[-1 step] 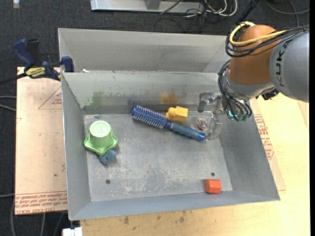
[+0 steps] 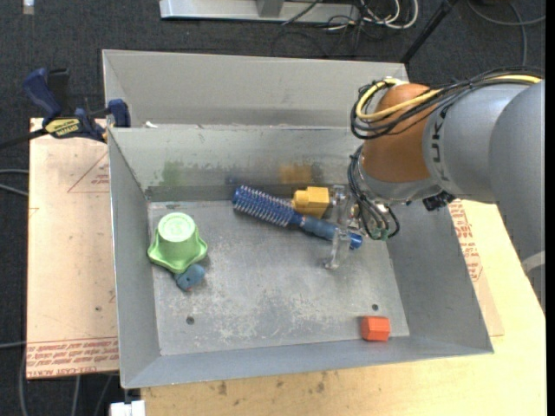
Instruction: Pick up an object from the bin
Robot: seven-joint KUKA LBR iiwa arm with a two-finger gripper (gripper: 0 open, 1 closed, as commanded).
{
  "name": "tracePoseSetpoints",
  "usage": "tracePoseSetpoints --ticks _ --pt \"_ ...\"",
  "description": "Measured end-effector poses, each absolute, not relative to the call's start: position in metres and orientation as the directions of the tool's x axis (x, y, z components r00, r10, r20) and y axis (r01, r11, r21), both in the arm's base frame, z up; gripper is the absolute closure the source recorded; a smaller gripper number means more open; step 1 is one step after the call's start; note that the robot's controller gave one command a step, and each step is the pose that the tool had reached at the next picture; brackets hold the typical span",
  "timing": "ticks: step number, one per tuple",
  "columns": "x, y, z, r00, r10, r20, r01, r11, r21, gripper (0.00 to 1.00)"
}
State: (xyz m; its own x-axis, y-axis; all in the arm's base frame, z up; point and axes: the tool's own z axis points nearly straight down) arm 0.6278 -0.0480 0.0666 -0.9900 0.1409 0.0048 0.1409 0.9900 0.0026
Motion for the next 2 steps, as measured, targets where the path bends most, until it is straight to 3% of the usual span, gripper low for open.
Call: tracePoseSetpoints --ticks 1,2 --pt "0.630 -0.050 0.071 -0.990 0.141 -0.002 0.141 0.990 0.001 1.00" --pt "0.622 -0.094 0.230 -0.982 0.190 -0.011 0.190 0.982 0.000 1.00"
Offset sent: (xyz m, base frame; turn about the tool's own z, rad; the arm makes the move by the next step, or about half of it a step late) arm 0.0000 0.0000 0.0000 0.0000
